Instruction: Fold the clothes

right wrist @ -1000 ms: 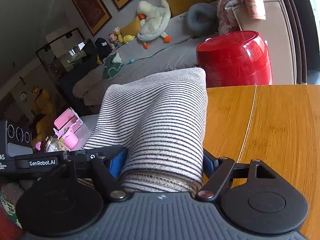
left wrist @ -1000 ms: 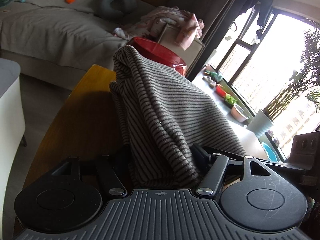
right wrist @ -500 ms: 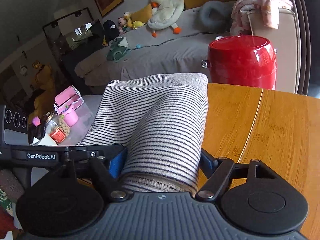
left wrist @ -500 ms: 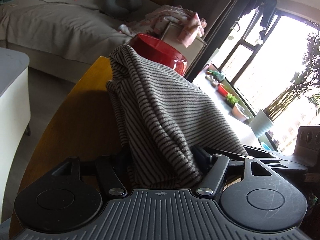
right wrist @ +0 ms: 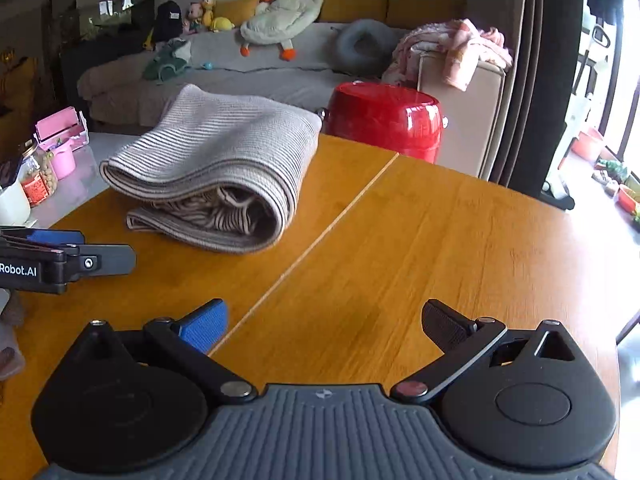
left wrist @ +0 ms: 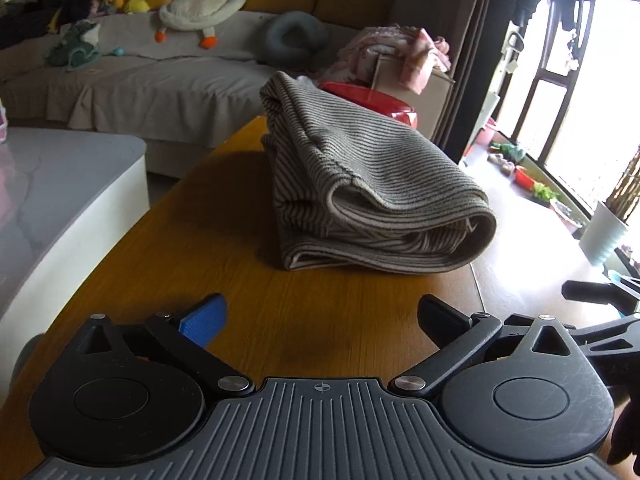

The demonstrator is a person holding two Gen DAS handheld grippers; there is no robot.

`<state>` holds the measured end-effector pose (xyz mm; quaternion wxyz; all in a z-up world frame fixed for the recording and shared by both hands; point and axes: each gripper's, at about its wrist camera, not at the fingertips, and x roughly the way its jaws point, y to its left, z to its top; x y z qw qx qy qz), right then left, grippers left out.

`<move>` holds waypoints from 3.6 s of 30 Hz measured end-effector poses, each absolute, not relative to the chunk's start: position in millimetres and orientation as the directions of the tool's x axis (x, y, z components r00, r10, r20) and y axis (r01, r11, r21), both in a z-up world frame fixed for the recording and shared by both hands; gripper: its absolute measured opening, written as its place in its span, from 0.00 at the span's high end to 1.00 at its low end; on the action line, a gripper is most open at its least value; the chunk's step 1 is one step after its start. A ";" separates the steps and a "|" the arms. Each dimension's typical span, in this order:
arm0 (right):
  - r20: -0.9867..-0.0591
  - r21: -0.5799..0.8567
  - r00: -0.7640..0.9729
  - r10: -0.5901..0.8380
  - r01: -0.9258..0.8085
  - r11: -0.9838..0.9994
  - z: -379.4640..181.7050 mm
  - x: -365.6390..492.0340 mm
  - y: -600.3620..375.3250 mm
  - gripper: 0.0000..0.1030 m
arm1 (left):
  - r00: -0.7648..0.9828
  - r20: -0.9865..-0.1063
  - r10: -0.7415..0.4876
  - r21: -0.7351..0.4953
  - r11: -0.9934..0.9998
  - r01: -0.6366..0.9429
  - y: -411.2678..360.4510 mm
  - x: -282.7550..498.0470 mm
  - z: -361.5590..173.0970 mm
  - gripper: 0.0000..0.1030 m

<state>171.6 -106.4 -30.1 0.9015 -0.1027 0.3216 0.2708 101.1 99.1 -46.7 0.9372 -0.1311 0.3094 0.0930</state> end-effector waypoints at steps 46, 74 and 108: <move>-0.641 0.010 0.664 0.386 -0.495 0.869 -43.7 169.9 -109.9 0.00 | 0.715 -0.643 0.274 0.014 0.938 -0.346 76.1 114.6 -48.1 0.00; -0.640 0.010 0.664 0.385 -0.494 0.869 -43.2 169.0 -110.2 0.00 | 0.709 -0.653 0.266 0.008 0.939 -0.345 73.8 111.0 -45.8 0.00; -0.639 0.013 0.678 0.363 -0.463 0.886 -44.3 169.6 -106.0 0.00 | 0.715 -0.648 0.263 0.009 0.941 -0.338 70.4 108.9 -46.6 0.00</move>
